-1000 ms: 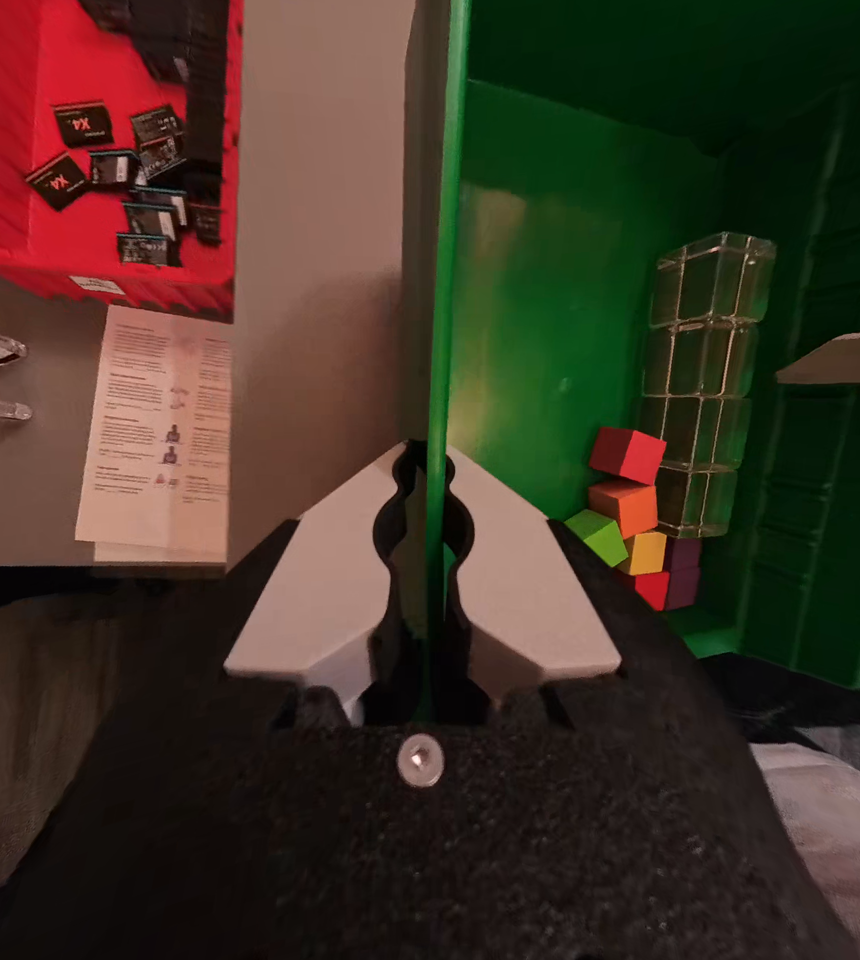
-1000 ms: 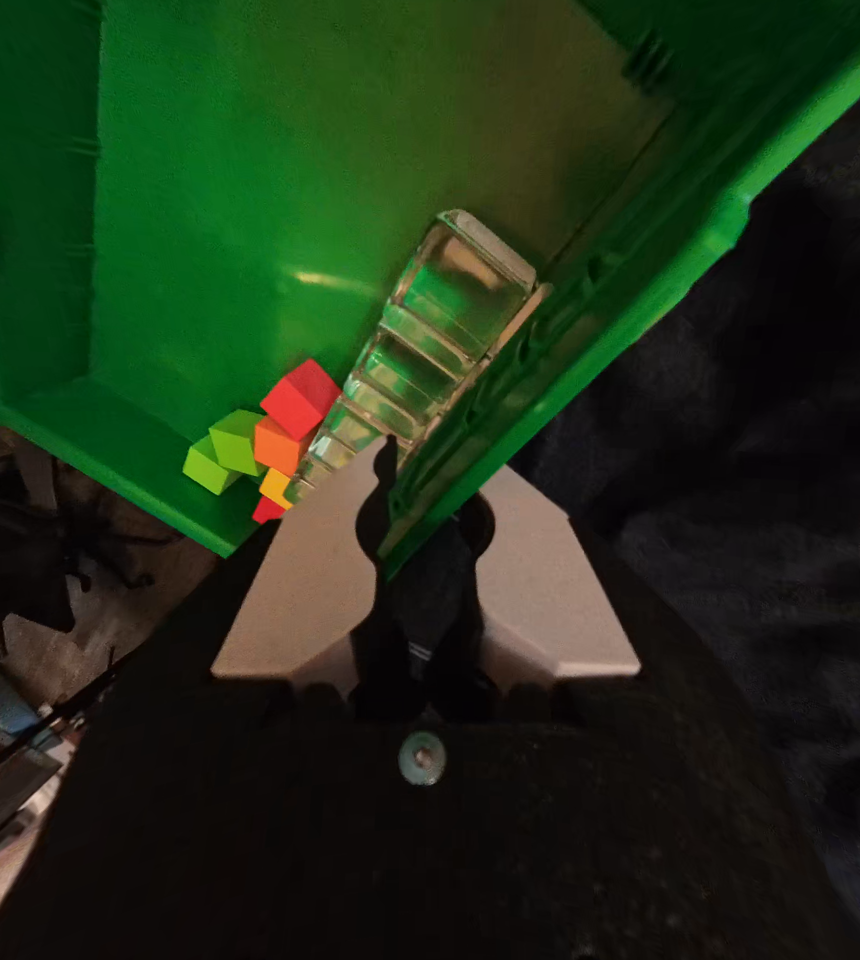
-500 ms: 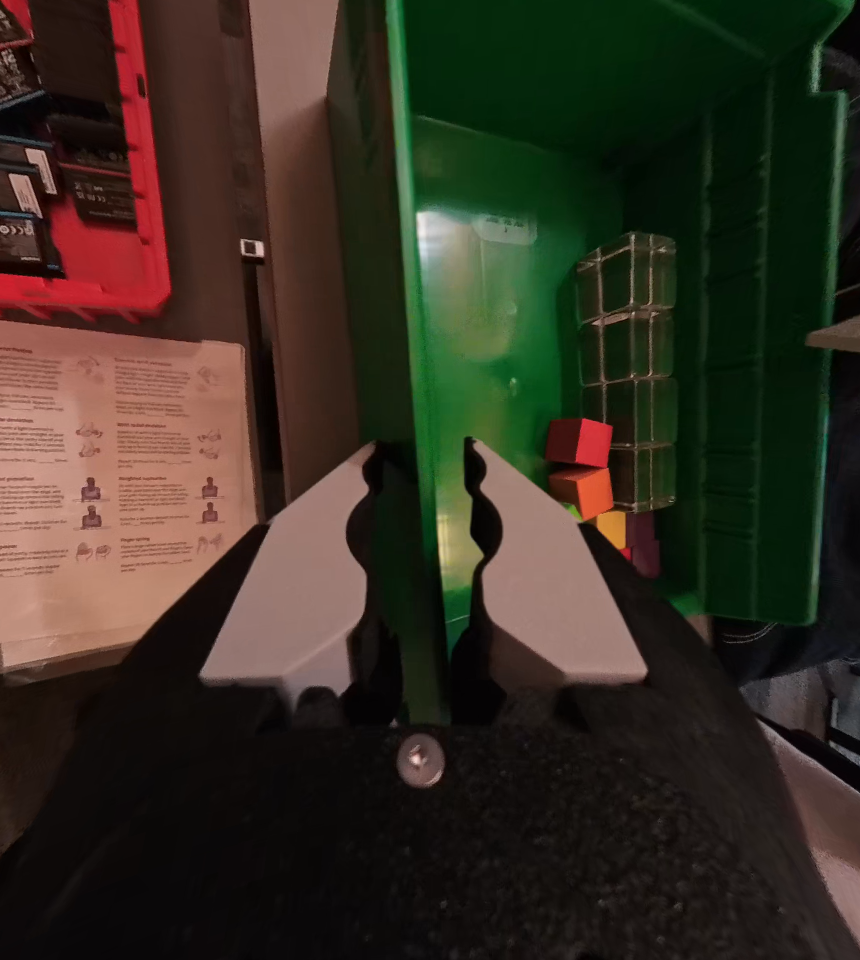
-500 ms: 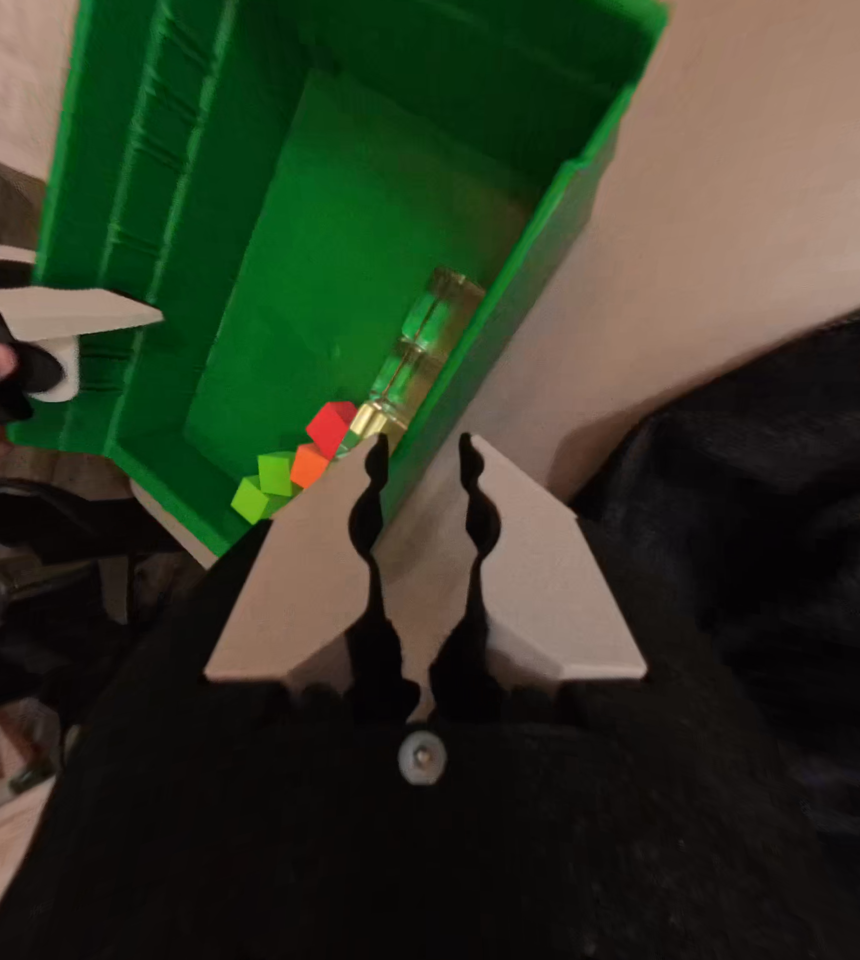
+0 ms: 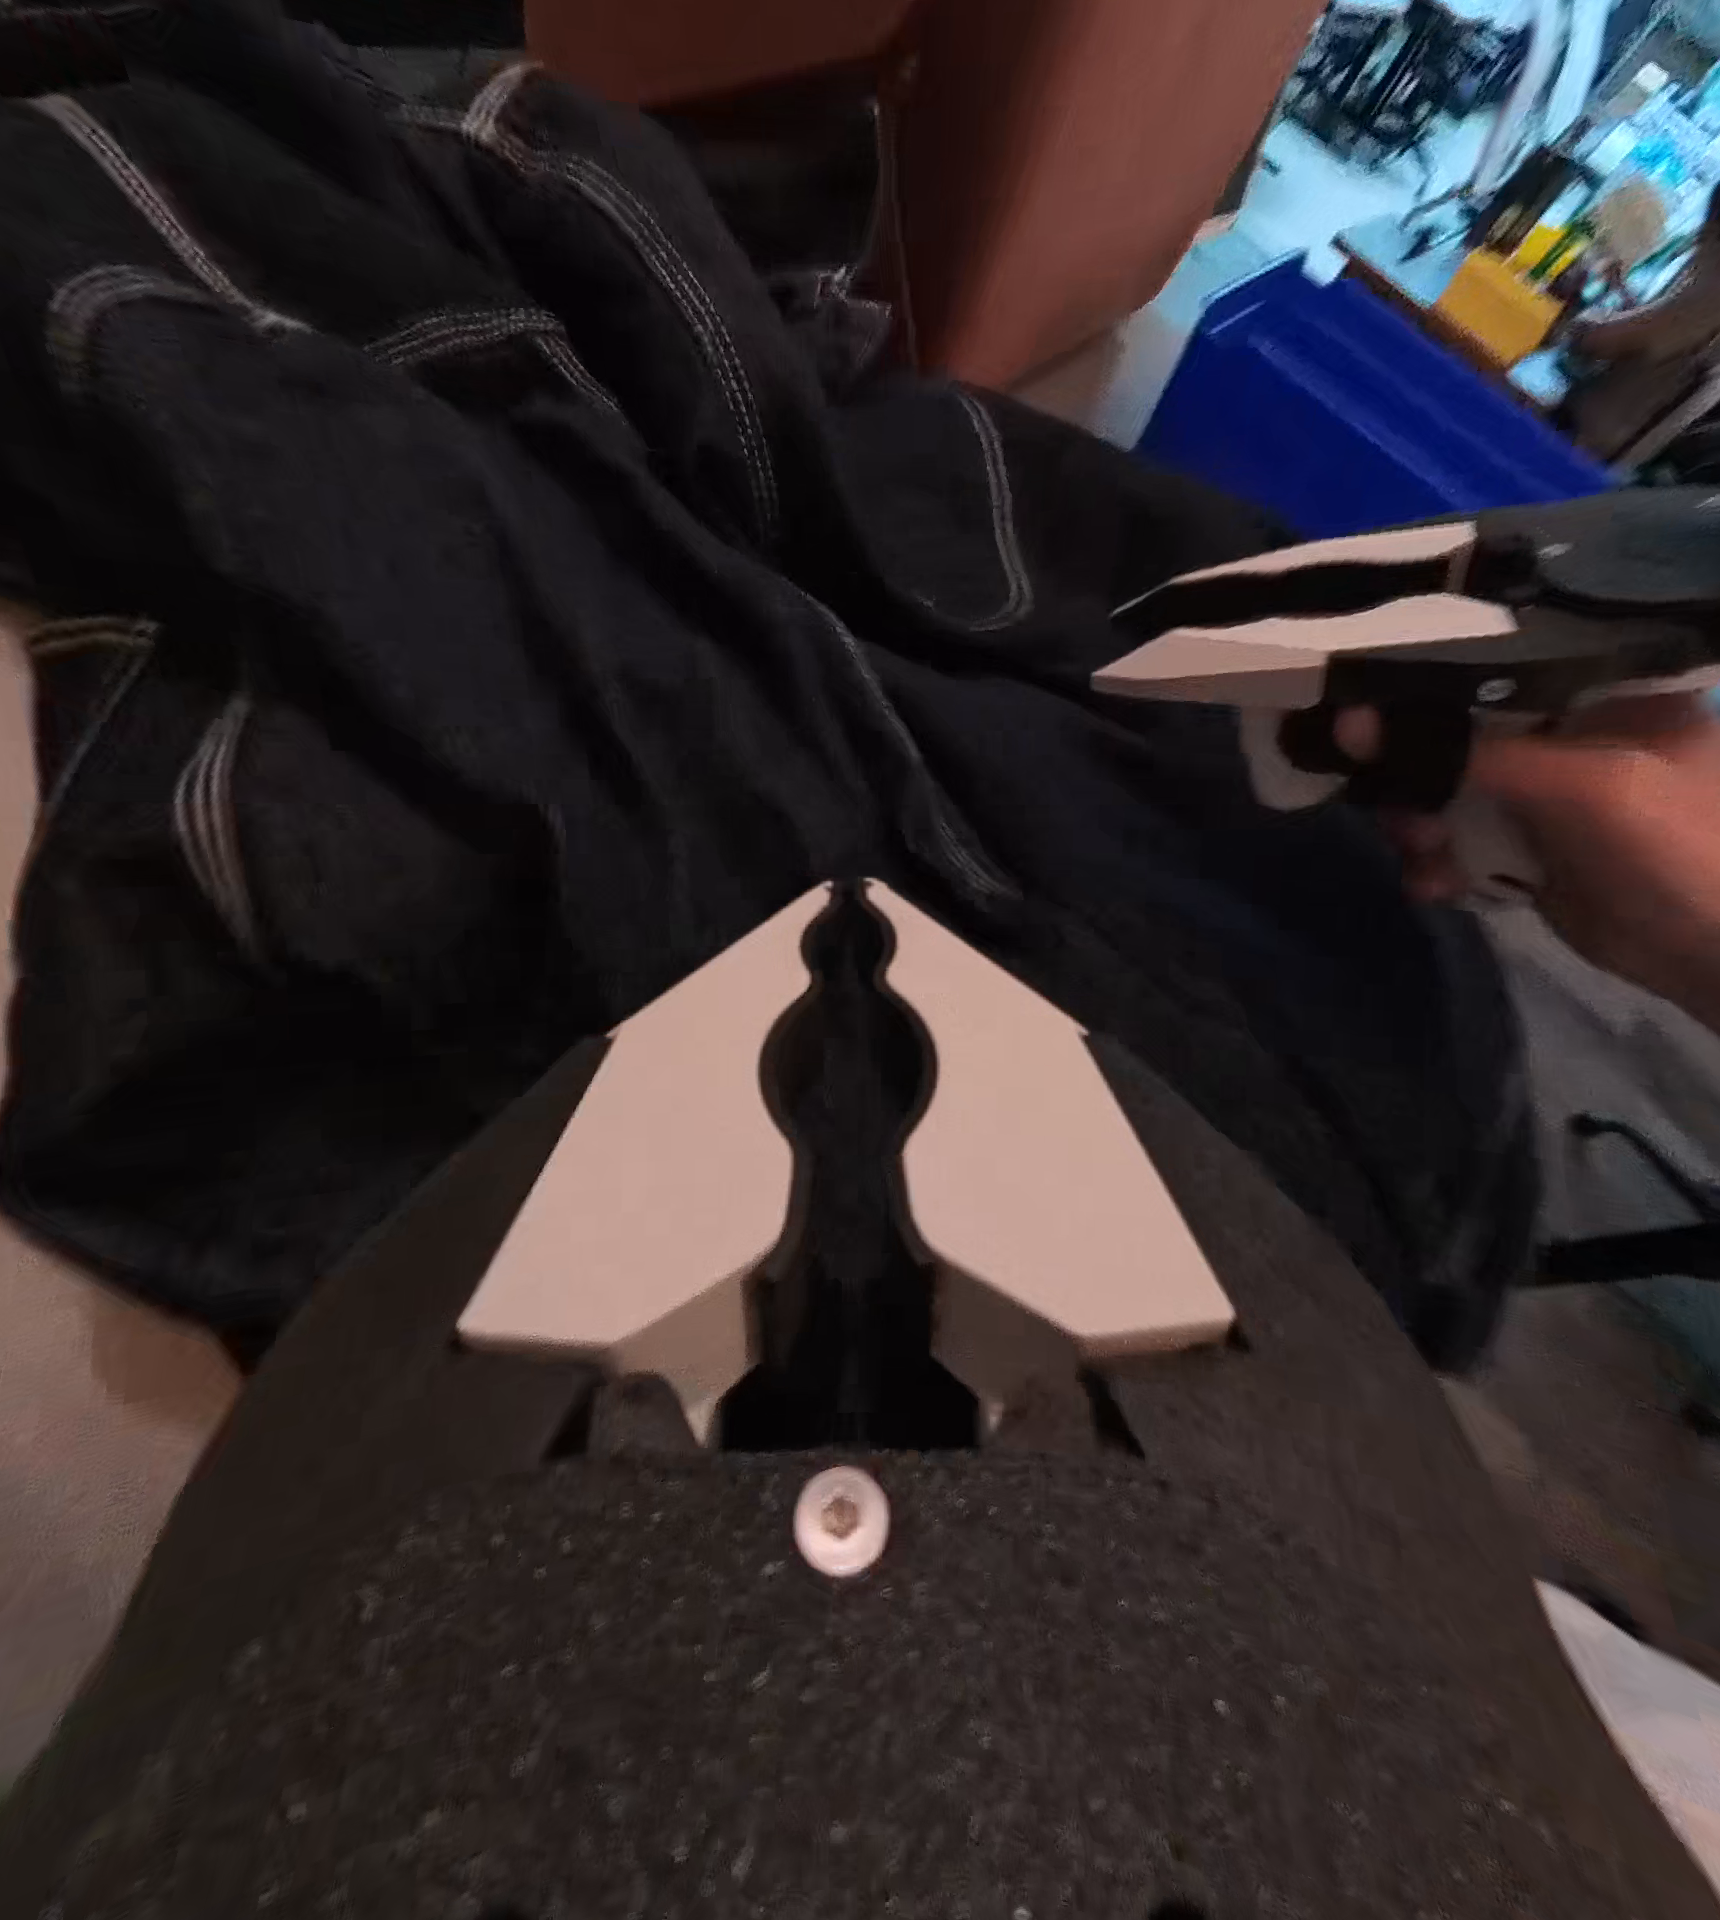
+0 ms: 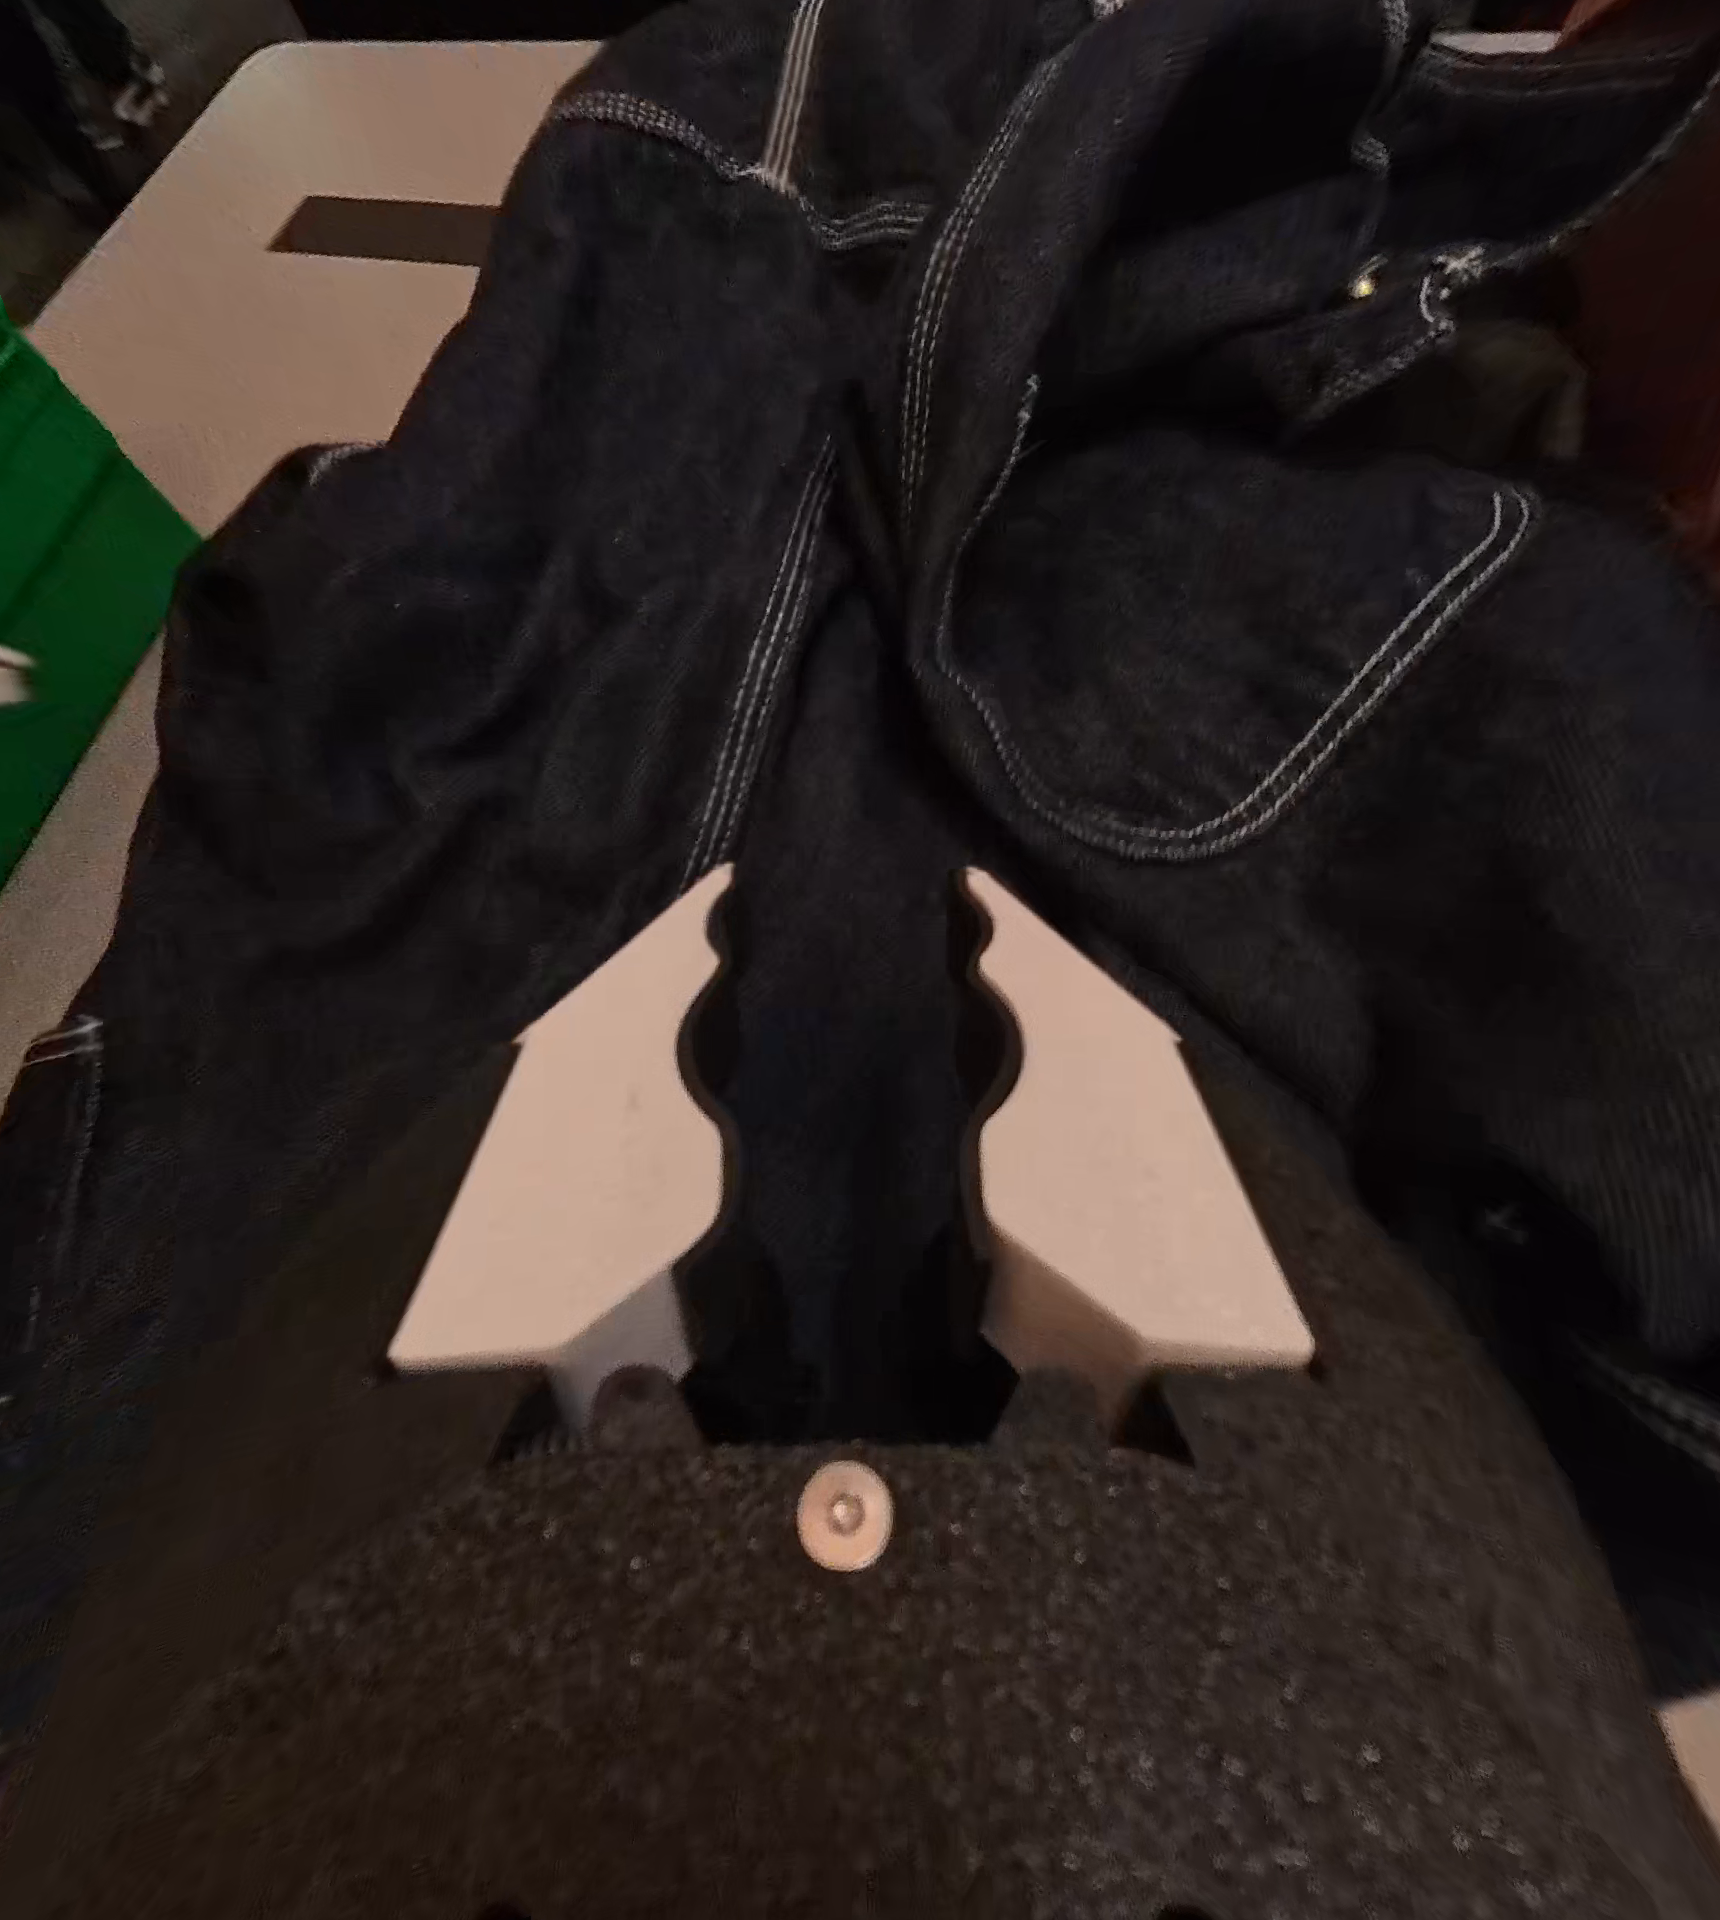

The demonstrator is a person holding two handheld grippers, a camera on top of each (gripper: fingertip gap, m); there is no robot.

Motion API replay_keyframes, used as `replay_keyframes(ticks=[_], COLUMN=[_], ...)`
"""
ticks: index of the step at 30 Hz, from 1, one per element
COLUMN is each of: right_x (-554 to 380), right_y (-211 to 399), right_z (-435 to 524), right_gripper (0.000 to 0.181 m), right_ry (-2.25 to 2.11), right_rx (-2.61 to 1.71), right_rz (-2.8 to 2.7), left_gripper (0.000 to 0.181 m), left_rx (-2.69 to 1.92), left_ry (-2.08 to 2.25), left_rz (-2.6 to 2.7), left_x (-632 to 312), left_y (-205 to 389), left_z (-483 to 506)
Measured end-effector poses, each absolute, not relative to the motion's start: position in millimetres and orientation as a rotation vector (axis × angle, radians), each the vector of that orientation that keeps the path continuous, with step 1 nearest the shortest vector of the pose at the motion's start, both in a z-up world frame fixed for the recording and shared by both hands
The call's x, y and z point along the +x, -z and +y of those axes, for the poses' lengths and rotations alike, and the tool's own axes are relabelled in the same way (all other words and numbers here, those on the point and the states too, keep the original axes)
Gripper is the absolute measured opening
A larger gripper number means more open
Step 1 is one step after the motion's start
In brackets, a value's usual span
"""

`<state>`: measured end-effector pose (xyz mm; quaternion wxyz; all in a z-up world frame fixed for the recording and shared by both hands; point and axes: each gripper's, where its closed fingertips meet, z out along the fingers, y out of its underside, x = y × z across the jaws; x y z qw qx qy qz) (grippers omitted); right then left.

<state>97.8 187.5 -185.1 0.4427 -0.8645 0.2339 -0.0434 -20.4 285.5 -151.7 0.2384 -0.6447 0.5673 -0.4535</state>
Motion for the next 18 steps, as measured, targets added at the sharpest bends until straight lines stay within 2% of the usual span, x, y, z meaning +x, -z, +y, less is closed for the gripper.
replay_keyframes(ticks=[3,5,6,7,11,15,18], right_x=[128,134,149,162,160,137,115], right_y=[204,260,284,283,272,212,236], right_z=[222,219,204,197,192,221,244], right_gripper=[0.023,0.000,0.002,0.000,0.000,0.000,0.000], right_ry=[0.094,0.106,0.258,0.363,0.134,0.114,-0.033], right_rx=[-2.182,-2.425,-2.520,-2.432,-2.365,-2.203,-2.260], right_rz=[0.472,0.391,0.326,0.287,0.384,0.191,0.097], left_gripper=[0.001,0.001,0.003,0.002,0.002,0.001,0.001], left_rx=[-1.758,-1.881,-1.903,-1.841,-1.951,-1.852,-1.912], left_ry=[0.976,0.874,0.758,0.807,0.776,0.970,0.897], left_rz=[1.556,1.620,1.672,1.619,1.533,1.447,1.512], left_x=[60,74,68,67,53,85,104], left_y=[199,250,282,287,276,208,233], left_z=[303,308,316,321,329,303,279])
